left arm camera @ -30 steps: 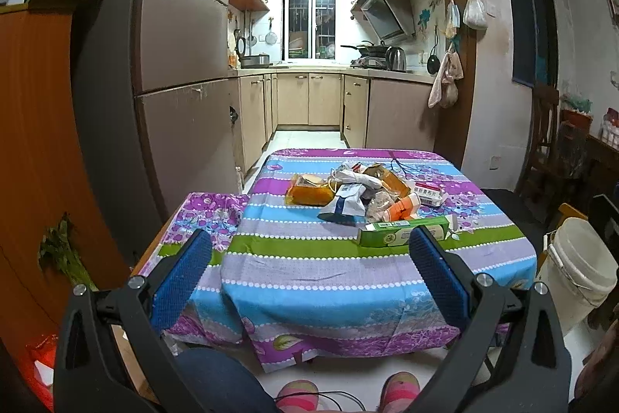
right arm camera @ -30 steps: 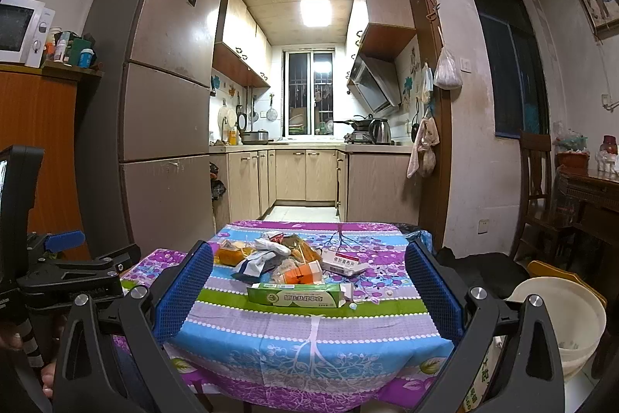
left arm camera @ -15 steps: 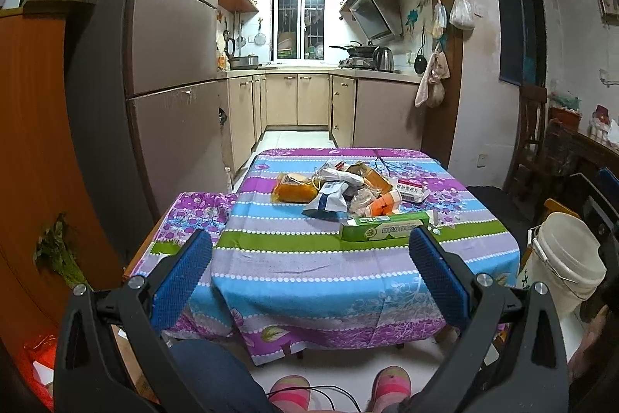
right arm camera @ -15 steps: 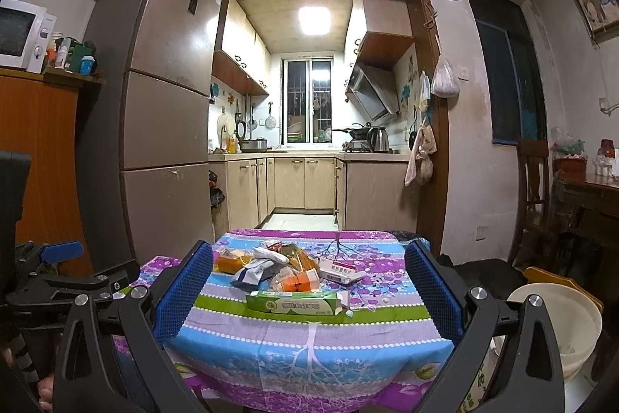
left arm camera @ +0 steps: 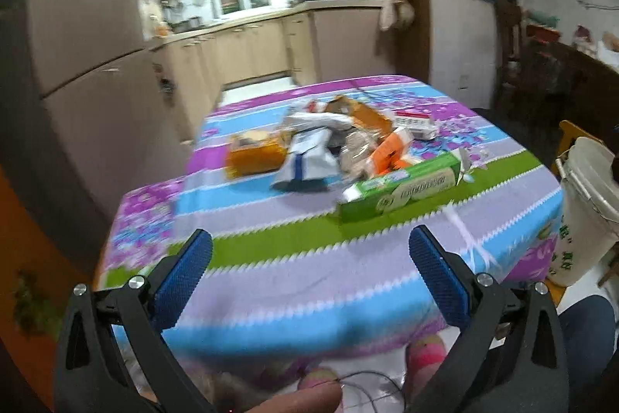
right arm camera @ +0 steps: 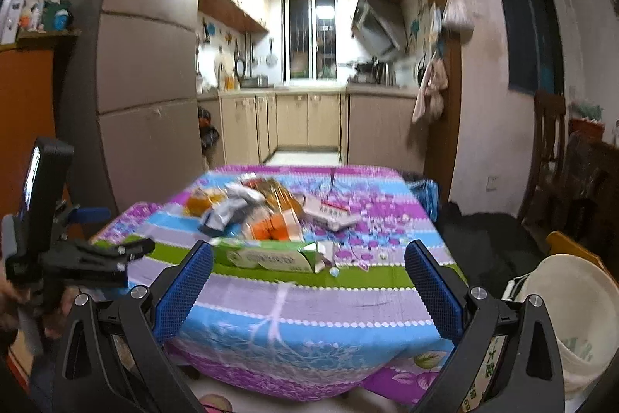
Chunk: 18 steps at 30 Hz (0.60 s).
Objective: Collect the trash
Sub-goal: 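Grasp the green box with the left tool while the right tool grasps the white-red medicine box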
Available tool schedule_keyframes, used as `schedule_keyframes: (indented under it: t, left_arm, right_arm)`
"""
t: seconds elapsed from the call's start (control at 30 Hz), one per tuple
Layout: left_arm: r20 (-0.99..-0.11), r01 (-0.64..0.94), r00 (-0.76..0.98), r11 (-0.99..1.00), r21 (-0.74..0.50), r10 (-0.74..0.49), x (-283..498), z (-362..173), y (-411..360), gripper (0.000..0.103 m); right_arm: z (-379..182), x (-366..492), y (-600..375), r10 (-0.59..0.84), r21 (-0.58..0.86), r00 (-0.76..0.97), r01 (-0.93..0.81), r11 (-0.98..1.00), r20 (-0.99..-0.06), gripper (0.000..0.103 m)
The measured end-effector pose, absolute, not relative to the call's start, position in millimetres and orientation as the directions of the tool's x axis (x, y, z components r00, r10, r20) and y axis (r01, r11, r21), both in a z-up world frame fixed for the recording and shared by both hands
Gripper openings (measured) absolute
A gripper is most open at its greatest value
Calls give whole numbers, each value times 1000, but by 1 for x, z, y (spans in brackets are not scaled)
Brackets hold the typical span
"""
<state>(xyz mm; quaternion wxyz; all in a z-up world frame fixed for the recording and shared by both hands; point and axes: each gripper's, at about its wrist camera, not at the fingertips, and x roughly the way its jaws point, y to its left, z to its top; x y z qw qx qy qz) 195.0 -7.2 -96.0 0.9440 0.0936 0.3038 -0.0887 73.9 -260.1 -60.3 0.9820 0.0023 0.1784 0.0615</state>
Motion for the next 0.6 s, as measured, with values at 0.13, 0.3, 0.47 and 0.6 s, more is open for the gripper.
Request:
schedule_keyframes:
  t: [0.13,0.3,0.47,0.6]
  left_arm:
    - [-637,432,739,880,198,-220,243,-109,-36,98]
    - [-693,613,648,756,230,-315,287,-118,-66,98]
    - [-761,708,546,679,196,-350,314,-131,-81,84]
    - [-800,762,471,628,158,-371,316,-142,-86,76]
  right_arm:
    - [-75,122,-272,156,23,895,-162,987,-417,99]
    - [-83,188,-288,236,23,833,-260,965,-500,99]
    - [-92,267,-291,346,-8,702,-448,894,-623,99]
    - [-89,328,-291,414,33,606,-538,842,-679,98]
